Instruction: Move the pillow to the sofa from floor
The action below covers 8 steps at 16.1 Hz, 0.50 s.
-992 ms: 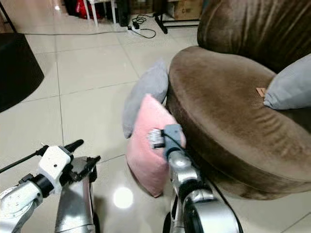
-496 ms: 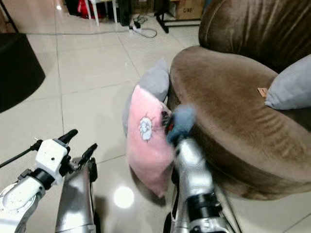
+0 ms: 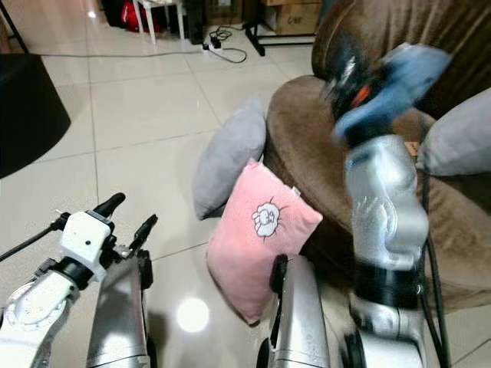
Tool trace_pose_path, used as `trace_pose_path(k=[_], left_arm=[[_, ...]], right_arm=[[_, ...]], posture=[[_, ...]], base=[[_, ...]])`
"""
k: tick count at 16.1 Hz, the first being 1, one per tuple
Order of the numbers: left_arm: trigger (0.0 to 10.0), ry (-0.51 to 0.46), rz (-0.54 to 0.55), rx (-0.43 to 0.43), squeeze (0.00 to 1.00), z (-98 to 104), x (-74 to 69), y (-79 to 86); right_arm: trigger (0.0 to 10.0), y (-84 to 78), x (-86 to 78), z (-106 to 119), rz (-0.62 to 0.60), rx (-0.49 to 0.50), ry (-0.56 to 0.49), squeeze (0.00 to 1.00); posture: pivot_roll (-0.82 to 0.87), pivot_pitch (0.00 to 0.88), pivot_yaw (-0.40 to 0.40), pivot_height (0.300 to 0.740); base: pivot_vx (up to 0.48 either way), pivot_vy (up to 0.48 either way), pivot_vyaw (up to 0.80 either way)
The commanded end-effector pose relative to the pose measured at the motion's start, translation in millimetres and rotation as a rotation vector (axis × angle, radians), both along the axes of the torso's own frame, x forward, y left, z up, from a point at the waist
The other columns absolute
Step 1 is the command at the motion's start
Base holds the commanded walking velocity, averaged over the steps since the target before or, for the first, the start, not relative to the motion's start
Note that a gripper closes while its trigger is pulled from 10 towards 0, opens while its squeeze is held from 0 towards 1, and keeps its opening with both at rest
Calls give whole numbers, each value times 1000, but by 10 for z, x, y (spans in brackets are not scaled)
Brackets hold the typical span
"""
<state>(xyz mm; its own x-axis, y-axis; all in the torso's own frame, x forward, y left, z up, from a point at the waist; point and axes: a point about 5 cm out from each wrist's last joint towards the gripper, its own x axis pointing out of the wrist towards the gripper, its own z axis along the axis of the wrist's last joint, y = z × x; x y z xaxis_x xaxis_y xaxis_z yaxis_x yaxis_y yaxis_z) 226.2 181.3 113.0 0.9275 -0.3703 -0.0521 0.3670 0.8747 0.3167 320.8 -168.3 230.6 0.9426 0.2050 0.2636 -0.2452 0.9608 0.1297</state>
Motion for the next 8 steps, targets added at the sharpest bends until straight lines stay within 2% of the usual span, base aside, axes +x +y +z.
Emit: trace_pose_path(k=[1, 2, 3, 5, 6, 8], left_arm=[[10000, 4, -5, 15, 0, -24, -3, -29], [10000, 8, -5, 19, 0, -27, -1, -29], [10000, 18, -3, 33, 0, -43, 9, -23], [10000, 37, -19, 54, 0, -68, 20, -23], [10000, 49, -35, 61, 0, -88, 17, -29], [10000, 100, -85, 87, 0, -168, 0, -49]], right_arm=[[10000, 93, 3, -524, -13, -102, 259, 0], [10000, 136, -44, -776, 4, -137, 371, 678], [10000, 200, -121, -1077, 38, -201, 496, 1000], [10000, 287, -186, -1360, 69, -227, 594, 1000], [10000, 301, -174, -1459, 48, -204, 623, 1000], [10000, 290, -68, -1722, -90, -152, 701, 1000]], posture=[[56, 0, -56, 400], [62, 0, -58, 400], [66, 0, -58, 400], [61, 0, -46, 400], [56, 0, -39, 400], [55, 0, -21, 400]], base=[[0, 0, 0], [0, 0, 0], [0, 0, 0], [0, 0, 0], [0, 0, 0], [0, 0, 0]])
